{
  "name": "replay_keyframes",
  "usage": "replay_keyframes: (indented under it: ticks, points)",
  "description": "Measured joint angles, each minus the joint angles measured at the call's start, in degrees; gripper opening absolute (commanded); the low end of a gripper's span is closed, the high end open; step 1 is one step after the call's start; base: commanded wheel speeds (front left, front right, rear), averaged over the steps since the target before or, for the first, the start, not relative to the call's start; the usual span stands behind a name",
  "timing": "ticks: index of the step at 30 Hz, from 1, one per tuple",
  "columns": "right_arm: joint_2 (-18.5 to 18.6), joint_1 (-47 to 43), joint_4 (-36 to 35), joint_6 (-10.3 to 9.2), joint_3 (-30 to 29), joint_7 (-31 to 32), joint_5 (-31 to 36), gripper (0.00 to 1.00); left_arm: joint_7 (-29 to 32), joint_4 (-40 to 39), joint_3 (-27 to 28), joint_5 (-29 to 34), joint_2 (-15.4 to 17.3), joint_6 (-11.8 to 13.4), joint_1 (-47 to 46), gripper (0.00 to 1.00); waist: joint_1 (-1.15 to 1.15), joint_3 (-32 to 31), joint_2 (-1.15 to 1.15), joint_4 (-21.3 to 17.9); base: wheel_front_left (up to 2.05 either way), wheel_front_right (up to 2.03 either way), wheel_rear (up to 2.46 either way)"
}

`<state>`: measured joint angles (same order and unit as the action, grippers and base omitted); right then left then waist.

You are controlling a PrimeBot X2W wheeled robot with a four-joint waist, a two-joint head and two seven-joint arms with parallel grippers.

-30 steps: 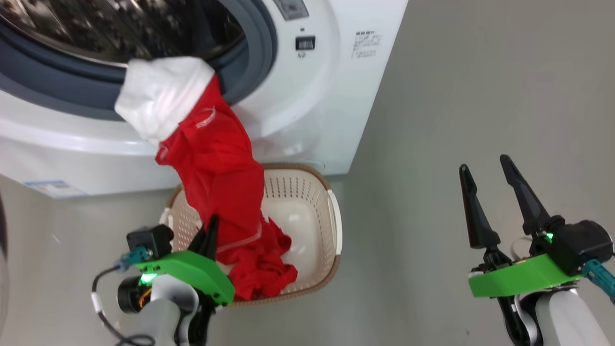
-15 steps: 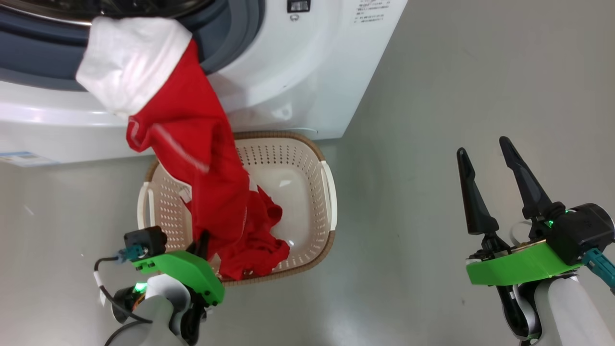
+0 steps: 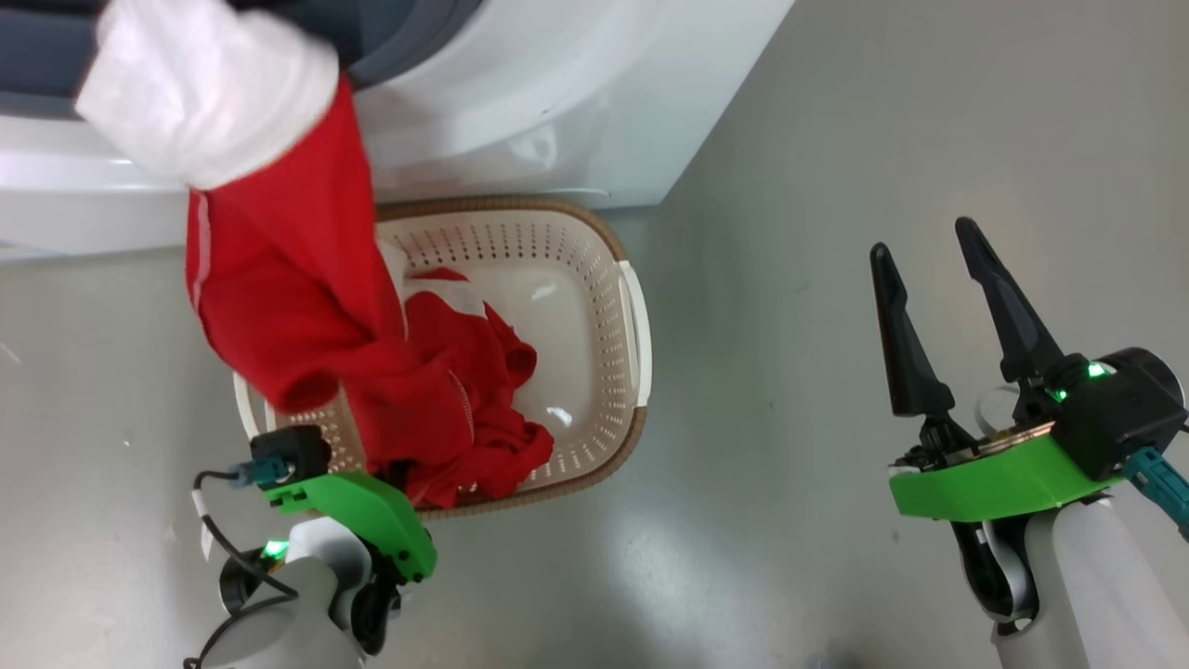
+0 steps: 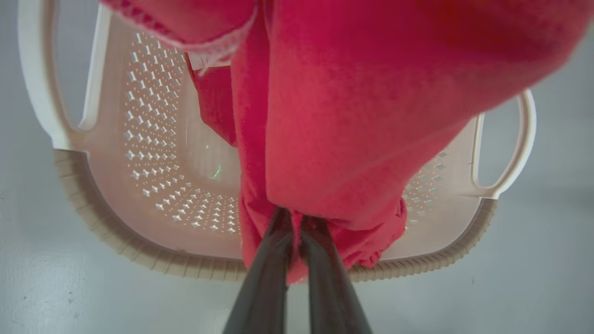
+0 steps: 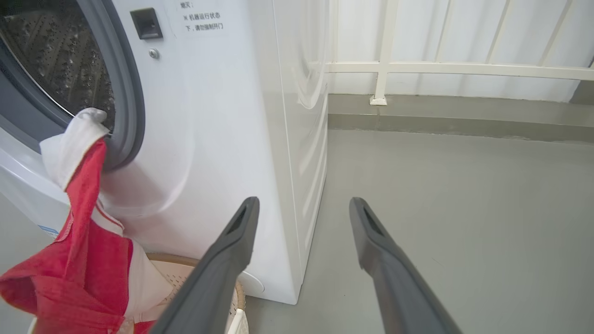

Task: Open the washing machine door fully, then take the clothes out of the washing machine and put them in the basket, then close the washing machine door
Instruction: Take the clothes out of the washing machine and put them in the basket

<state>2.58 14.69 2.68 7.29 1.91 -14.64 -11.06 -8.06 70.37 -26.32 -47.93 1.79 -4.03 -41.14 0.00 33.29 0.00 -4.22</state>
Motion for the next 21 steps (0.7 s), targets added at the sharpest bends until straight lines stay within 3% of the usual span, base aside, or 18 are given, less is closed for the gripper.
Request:
replay_keyframes:
  ticks: [18,19,20,21]
  points:
    - [0.14,1.93,0.22,0.00,0.55,0.00,-0.13,1.00,-1.62,2.36,-4.00,-3.64,0.00,1.05,-1.98,0.00,0.00,3.39,0.00,-0.98,0.00,0.00,0.00]
    - [0.13,1.94,0.44,0.00,0.42,0.00,-0.16,1.00,-1.67,2.45,-4.11,-3.78,0.00,1.15,-2.13,0.23,0.00,3.34,0.00,-1.03,0.00,0.00,0.00]
    - [0.15,1.94,0.67,0.00,0.31,0.00,-0.18,1.00,-2.14,2.57,-4.23,-3.88,0.00,1.67,-2.30,0.66,0.00,3.27,0.00,-1.08,0.00,0.00,0.00]
    - [0.16,1.94,0.83,0.00,0.25,0.00,-0.19,1.00,-2.22,2.64,-4.28,-3.98,0.00,2.08,-2.48,1.00,0.00,3.18,0.00,-1.12,0.00,0.00,0.00]
